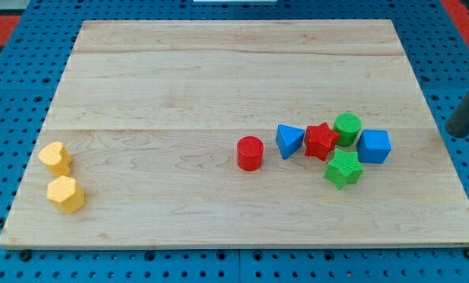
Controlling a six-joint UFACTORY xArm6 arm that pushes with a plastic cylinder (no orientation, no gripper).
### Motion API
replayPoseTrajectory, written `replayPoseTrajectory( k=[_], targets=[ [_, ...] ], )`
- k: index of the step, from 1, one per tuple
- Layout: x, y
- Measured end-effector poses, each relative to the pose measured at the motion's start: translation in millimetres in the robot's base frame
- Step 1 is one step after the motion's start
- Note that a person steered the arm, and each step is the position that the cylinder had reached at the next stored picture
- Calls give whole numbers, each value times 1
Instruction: Slide the green blocks slightly to the top
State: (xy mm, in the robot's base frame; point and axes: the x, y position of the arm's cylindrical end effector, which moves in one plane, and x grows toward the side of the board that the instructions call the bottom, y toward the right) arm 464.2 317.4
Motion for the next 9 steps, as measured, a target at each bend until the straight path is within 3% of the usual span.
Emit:
replayPoseTrajectory(
  k=[1,2,3,6,9],
  targets=[
    [99,4],
    [153,-51],
    [136,-171],
    [13,-183],
    [-33,-181]
  ],
)
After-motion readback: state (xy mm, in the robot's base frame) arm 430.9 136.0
